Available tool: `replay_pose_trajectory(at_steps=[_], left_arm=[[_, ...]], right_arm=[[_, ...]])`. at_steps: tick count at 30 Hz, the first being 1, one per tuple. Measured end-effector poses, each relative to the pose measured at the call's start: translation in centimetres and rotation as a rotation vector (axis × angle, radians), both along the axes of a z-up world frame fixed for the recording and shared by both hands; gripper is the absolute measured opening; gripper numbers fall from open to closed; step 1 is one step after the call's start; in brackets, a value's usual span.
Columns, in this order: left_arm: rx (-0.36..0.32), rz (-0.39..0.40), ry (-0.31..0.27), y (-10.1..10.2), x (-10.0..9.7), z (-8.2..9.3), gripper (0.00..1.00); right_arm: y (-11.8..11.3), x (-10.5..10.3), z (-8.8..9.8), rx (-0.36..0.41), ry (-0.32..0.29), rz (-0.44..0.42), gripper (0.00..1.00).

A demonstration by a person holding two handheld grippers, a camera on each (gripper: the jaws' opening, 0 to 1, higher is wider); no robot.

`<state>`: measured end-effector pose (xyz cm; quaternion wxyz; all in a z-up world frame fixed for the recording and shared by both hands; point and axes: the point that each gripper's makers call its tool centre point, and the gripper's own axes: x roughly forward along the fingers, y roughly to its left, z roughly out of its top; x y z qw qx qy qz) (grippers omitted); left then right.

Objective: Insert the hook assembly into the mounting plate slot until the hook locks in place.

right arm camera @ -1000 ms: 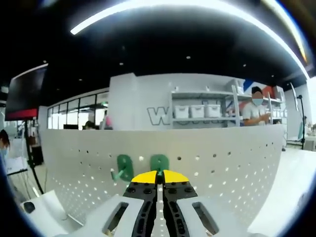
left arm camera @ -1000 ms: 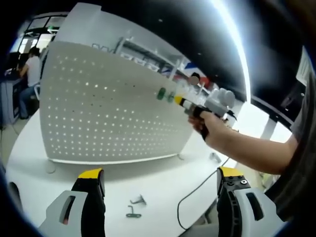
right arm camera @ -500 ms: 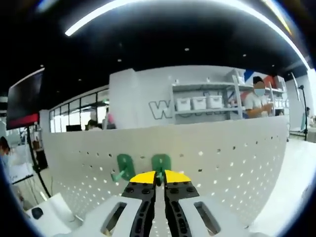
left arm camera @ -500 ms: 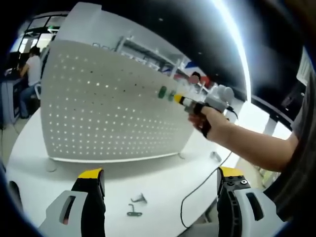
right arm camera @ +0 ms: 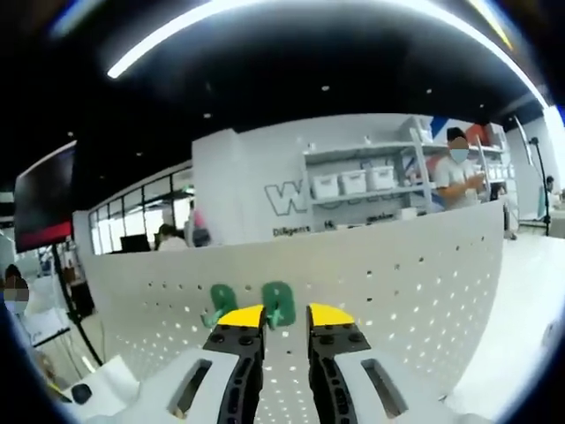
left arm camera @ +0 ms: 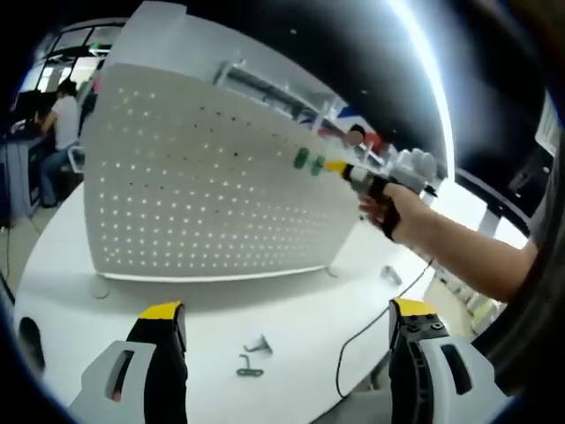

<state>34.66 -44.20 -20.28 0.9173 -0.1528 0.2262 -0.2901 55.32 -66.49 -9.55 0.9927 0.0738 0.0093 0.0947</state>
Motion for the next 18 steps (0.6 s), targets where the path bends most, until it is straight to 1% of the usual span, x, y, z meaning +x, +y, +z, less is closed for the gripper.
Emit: replay_pose_trajectory(at_steps=[2,4,8,11,13,14,16,18], left_arm=[[0.004,-0.004,0.004,0.0,-0.1,-0.1,0.97],[0.004,-0.007,0.013,0.0,-0.3,-0.4,0.97],[0.007,-0.012,0.031,-0.1,-0.7,-0.9,0.97],[0.012,-0.016,0.040,-0.2,-1.0,-1.2,0.97],[0.014,-0.019,0.051,-0.3,-1.2,-1.5,0.97],[0.015,-0.020,0.055,-0.4,-1.3,-1.6,0.96],[0.017,-0.023,0.061,-0.5,-1.5,-1.8,0.96],[0.023,-0.030,0.070,-0.7,-1.7,-2.1,0.96]], right_arm=[[-0.2,-0.6,0.3,0.001,-0.005,-0.001,0.19],[-0.2,-1.0,0.5,-0.010,-0.012,0.001,0.19],[0.3,-2.2,1.1,-0.018,-0.023,0.030,0.19],[1.5,-3.3,1.4,-0.018,-0.011,0.077,0.19],[2.4,-3.9,1.9,-0.025,-0.019,0.113,0.20],[3.0,-4.4,2.2,-0.047,-0.022,0.141,0.20],[3.9,-5.3,2.5,-0.071,-0.029,0.170,0.20],[5.0,-6.2,2.5,-0.099,-0.029,0.212,0.20]])
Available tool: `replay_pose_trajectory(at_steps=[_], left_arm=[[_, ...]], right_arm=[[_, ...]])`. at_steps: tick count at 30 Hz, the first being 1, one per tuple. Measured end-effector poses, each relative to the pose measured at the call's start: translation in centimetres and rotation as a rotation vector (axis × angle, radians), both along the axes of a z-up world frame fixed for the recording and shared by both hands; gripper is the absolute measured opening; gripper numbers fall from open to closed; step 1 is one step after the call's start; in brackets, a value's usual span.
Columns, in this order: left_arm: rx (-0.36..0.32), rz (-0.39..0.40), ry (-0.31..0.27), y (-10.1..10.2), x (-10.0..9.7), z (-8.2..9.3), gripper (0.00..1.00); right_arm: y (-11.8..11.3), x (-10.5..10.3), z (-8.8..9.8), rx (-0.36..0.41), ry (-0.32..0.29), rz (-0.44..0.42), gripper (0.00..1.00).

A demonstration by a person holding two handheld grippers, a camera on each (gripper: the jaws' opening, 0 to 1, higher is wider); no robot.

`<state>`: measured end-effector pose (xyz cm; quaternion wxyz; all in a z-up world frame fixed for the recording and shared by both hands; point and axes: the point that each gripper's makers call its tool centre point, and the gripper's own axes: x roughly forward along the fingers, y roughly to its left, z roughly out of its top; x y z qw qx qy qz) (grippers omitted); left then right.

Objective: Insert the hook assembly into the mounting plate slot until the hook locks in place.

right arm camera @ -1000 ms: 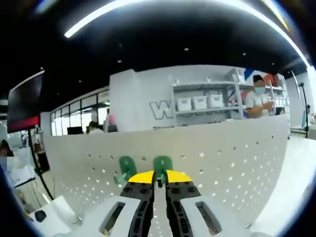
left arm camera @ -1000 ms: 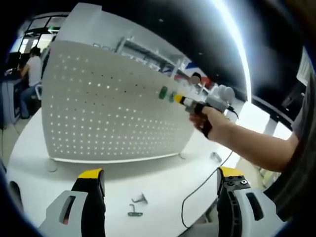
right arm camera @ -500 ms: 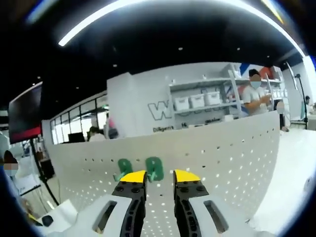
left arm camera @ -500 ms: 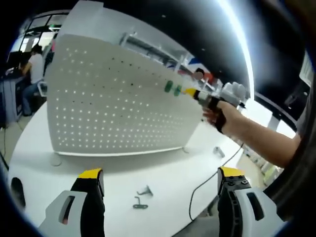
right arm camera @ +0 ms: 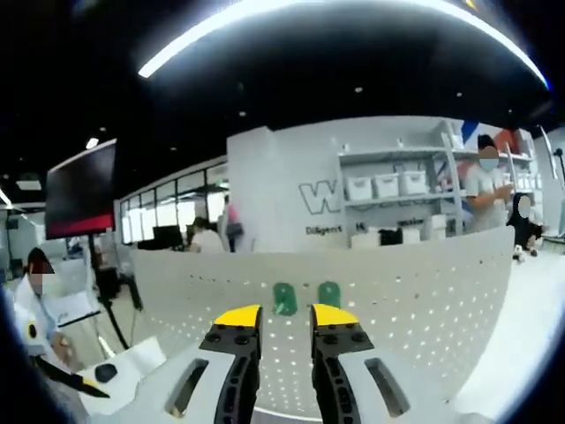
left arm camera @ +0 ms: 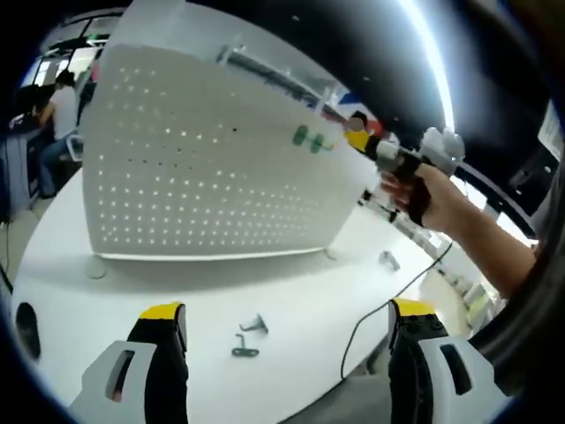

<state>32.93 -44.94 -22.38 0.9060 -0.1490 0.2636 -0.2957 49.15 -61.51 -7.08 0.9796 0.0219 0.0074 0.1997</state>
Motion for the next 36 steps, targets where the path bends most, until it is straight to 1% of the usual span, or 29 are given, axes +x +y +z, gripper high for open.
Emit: replay_pose_trajectory(at_steps=[1,3,4,5,8,9,10,11,13,18,20,22,25,33,35,36], left_arm=[[0.001,-0.001,0.002,0.0,0.0,-0.1,0.96],[-0.001,-0.003,0.012,-0.2,-0.2,-0.3,0.96],[-0.003,-0.005,0.017,-0.3,-0.3,-0.4,0.96],[-0.003,-0.007,0.020,-0.4,-0.4,-0.4,0.95],[0.005,-0.014,0.031,-0.7,-0.5,-0.8,0.95],[0.005,-0.014,0.036,-0.7,-0.6,-1.0,0.94],[0.005,-0.013,0.039,-0.7,-0.7,-1.1,0.94],[0.004,-0.014,0.045,-0.8,-0.8,-1.3,0.94],[0.008,-0.014,0.058,-0.9,-1.0,-1.7,0.93],[0.022,-0.018,0.106,-1.4,-1.9,-3.5,0.94],[0.023,-0.019,0.119,-1.5,-2.1,-4.0,0.93],[0.023,-0.020,0.128,-1.7,-2.2,-4.4,0.93],[0.023,-0.018,0.136,-1.8,-2.3,-4.7,0.93],[0.028,0.011,0.150,-1.1,-2.1,-5.2,0.93],[0.020,0.017,0.156,-1.0,-2.1,-5.3,0.93],[0.003,0.025,0.163,-1.1,-2.2,-5.4,0.93]], right_arm=[[0.3,-0.4,-0.1,-0.004,0.004,0.011,0.20],[1.3,-1.3,-0.7,0.019,0.031,0.052,0.20],[1.6,-1.7,-0.9,0.013,0.037,0.066,0.21],[2.1,-2.2,-1.5,-0.010,0.048,0.084,0.21],[2.7,-3.2,-3.1,-0.037,0.076,0.115,0.21],[2.9,-3.7,-4.1,-0.051,0.094,0.134,0.21],[3.0,-3.9,-4.3,-0.054,0.096,0.138,0.20],[3.2,-4.4,-5.1,-0.062,0.115,0.147,0.20],[3.3,-5.2,-5.9,-0.062,0.135,0.155,0.21],[2.8,-7.2,-7.9,-0.060,0.174,0.155,0.20],[2.9,-8.0,-8.9,-0.059,0.202,0.173,0.20],[3.2,-9.2,-10.2,-0.089,0.231,0.199,0.20],[3.6,-10.6,-11.5,-0.101,0.266,0.221,0.21],[4.7,-14.0,-15.1,-0.111,0.360,0.271,0.21],[4.9,-14.7,-15.7,-0.110,0.379,0.278,0.21],[5.1,-15.2,-16.1,-0.112,0.388,0.283,0.21]])
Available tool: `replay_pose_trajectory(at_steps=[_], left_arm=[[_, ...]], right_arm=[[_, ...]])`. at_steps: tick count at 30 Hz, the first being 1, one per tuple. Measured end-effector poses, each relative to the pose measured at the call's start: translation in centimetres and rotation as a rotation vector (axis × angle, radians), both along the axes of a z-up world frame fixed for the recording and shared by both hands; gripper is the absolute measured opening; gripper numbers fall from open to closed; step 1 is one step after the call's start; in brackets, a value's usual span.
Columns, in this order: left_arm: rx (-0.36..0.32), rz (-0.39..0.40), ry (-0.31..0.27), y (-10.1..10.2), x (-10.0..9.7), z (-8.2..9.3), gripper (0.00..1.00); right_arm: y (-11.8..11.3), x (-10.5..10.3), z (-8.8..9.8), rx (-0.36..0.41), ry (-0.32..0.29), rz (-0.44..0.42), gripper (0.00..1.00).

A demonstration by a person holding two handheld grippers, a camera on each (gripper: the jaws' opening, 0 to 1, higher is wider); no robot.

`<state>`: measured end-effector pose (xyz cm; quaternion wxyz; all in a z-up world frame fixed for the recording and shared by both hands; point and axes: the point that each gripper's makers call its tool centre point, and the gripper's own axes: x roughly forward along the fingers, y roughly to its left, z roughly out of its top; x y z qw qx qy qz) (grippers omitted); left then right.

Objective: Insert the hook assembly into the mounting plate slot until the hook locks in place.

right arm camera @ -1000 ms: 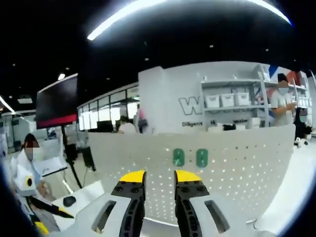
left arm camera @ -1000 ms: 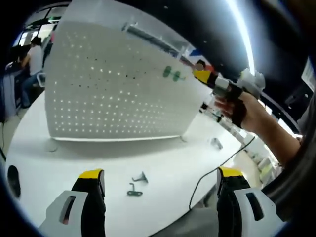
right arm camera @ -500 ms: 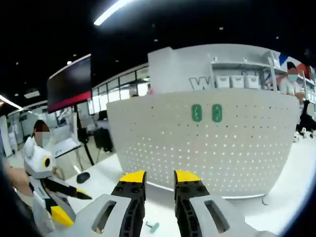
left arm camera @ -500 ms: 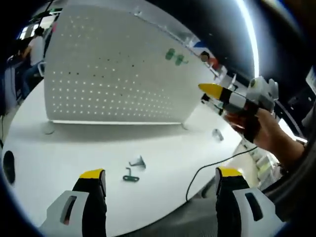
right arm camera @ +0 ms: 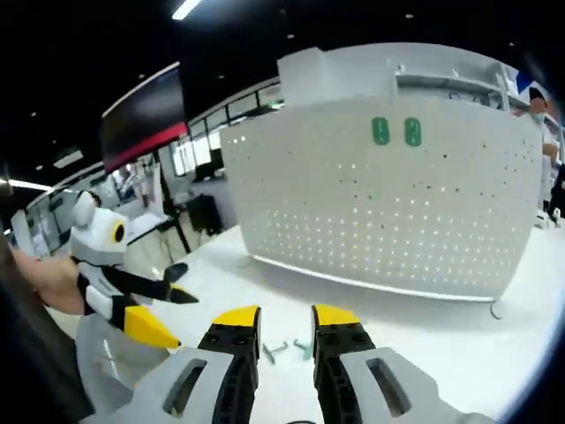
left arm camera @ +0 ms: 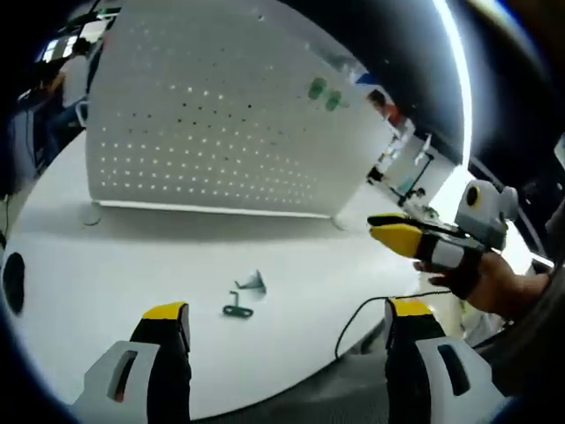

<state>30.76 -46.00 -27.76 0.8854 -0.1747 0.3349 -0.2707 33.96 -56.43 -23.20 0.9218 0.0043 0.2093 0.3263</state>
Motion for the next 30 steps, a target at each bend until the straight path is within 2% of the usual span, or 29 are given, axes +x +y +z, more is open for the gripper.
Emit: replay_pose_trajectory(at_steps=[9,16,21,27,30], left_arm=[[0.007,-0.004,0.027,-0.2,-0.7,-0.8,0.93],[0.047,-0.033,0.092,-0.2,-0.6,-3.3,0.93],[0.053,-0.056,0.127,-1.6,-0.5,-4.7,0.91],[0.064,-0.104,0.143,-3.2,0.2,-6.4,0.86],[0.064,-0.110,0.148,-3.6,1.0,-7.0,0.89]], right_arm=[[0.0,-2.3,-2.8,-0.026,0.075,0.023,0.21],[-0.1,-3.9,-4.0,-0.054,0.113,0.050,0.22],[-0.4,-5.0,-5.2,-0.053,0.169,0.062,0.22],[-0.8,-5.8,-5.3,-0.059,0.185,0.072,0.22],[-1.3,-5.9,-5.5,-0.066,0.201,0.068,0.22]])
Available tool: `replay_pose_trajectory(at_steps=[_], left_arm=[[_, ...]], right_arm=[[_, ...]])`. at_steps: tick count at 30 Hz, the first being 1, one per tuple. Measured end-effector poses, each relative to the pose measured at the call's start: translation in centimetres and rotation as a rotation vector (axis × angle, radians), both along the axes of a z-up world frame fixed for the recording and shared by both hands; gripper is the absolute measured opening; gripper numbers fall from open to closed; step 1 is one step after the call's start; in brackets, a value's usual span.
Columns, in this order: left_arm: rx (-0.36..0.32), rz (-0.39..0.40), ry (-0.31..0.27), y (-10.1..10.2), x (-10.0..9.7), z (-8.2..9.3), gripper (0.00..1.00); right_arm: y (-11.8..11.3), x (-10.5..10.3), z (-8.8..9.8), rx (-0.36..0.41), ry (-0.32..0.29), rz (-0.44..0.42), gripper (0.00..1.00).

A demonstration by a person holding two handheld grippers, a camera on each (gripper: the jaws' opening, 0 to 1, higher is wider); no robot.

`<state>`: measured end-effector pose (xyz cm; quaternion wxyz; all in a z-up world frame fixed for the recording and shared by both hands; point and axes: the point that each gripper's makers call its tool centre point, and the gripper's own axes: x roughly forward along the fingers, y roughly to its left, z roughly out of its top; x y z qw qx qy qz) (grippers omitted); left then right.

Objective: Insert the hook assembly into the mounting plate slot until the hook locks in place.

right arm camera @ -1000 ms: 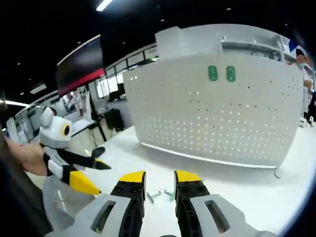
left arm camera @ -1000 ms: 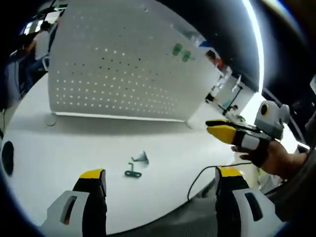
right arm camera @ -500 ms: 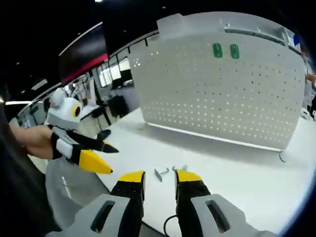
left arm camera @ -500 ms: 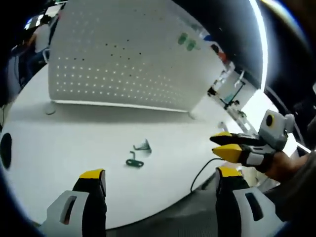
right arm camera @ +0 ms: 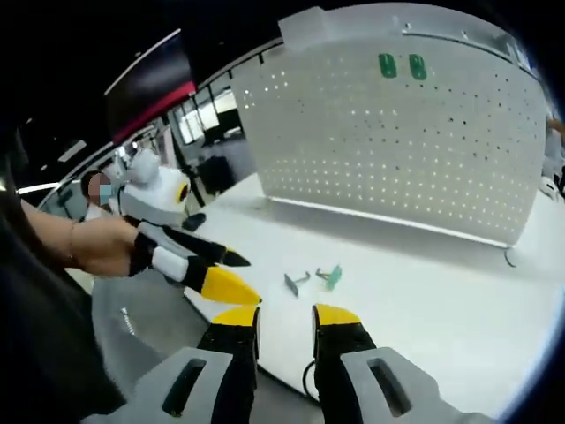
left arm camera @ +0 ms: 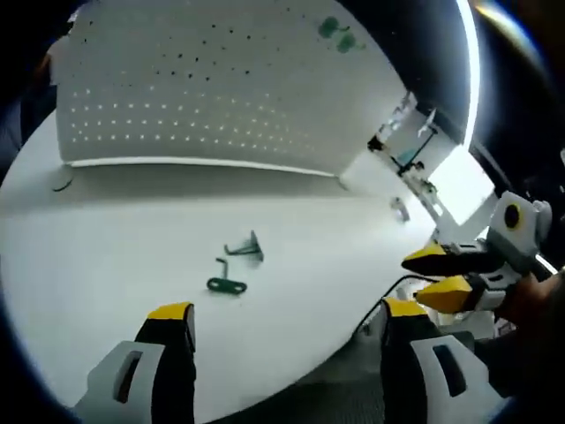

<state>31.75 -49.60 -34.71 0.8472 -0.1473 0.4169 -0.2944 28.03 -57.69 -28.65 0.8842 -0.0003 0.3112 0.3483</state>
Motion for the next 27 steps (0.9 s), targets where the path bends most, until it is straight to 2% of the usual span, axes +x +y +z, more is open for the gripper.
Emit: replay_pose_trajectory(at_steps=[5,10,17,19,21,27], left_arm=[[0.046,-0.031,0.009,-0.3,0.9,-1.5,0.83],[0.044,-0.009,0.027,-0.7,1.5,-2.2,0.73],[0.102,0.023,0.044,-0.2,2.8,-4.1,0.70],[0.102,0.020,0.050,-0.4,3.1,-4.3,0.68],[0.140,-0.003,0.054,-0.4,3.2,-5.0,0.67],[0.188,-0.013,0.078,-0.3,3.3,-6.7,0.64]], right_arm=[[-1.0,0.0,-0.1,-0.012,0.017,-0.013,0.22],[-1.9,0.3,-0.2,-0.022,0.027,-0.040,0.22],[-1.0,0.2,0.2,-0.005,0.040,-0.017,0.22],[-0.6,0.1,0.5,0.002,0.036,-0.010,0.22],[-0.4,-0.1,0.6,0.003,0.038,0.003,0.22],[-0.4,-0.4,0.6,-0.006,0.038,0.016,0.22]])
